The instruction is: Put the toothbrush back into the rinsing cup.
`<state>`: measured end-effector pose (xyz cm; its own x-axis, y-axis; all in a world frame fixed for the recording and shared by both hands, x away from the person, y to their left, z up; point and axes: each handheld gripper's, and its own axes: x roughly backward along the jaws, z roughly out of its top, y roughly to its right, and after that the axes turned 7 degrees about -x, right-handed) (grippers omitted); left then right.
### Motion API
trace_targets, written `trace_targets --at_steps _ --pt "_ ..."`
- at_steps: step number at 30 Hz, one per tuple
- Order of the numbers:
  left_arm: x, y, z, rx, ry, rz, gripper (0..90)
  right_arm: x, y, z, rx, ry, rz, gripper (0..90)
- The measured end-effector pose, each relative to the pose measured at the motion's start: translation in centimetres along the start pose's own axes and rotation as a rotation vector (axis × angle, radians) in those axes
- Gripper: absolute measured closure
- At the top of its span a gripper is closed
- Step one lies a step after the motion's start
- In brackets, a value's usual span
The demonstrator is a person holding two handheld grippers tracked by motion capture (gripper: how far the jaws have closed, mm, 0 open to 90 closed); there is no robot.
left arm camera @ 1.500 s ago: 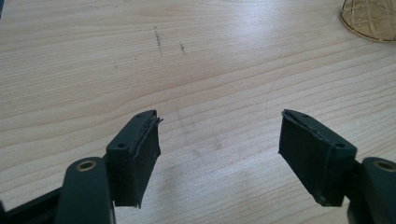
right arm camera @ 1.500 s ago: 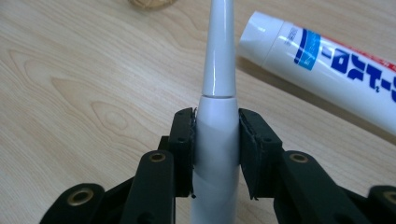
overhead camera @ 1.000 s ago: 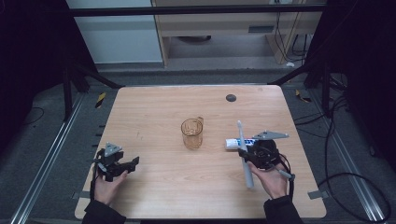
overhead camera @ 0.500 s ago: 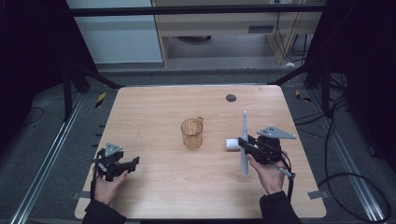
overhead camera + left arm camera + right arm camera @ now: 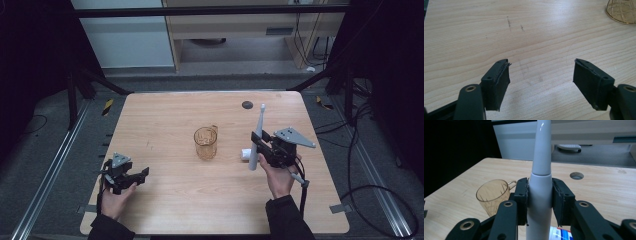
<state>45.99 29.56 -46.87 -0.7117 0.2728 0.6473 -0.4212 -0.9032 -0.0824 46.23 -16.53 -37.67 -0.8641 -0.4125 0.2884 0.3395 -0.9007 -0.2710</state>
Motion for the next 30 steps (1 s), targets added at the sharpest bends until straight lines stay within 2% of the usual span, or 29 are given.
trace_targets --at_steps 3,6,12,23,30 --pt "0.0 0.0 0.0 -0.001 0.0 0.001 28.6 -0.2 -0.1 0.0 -0.004 0.019 -0.004 68.0" --pt "0.0 0.0 0.0 -0.004 -0.001 0.002 28.6 -0.5 -0.2 0.2 -0.008 0.065 -0.018 67.9" --pt "0.0 0.0 0.0 -0.002 0.0 0.002 28.7 -1.1 -0.8 0.8 -0.011 0.107 -0.024 67.9" --pt "-0.1 0.0 0.1 -0.003 0.004 0.0 29.1 -3.1 -3.3 1.8 0.033 0.159 -0.043 68.0" --pt "-0.1 0.1 0.1 -0.003 0.005 -0.002 29.1 -4.2 -5.0 2.4 0.044 0.189 -0.039 67.9"
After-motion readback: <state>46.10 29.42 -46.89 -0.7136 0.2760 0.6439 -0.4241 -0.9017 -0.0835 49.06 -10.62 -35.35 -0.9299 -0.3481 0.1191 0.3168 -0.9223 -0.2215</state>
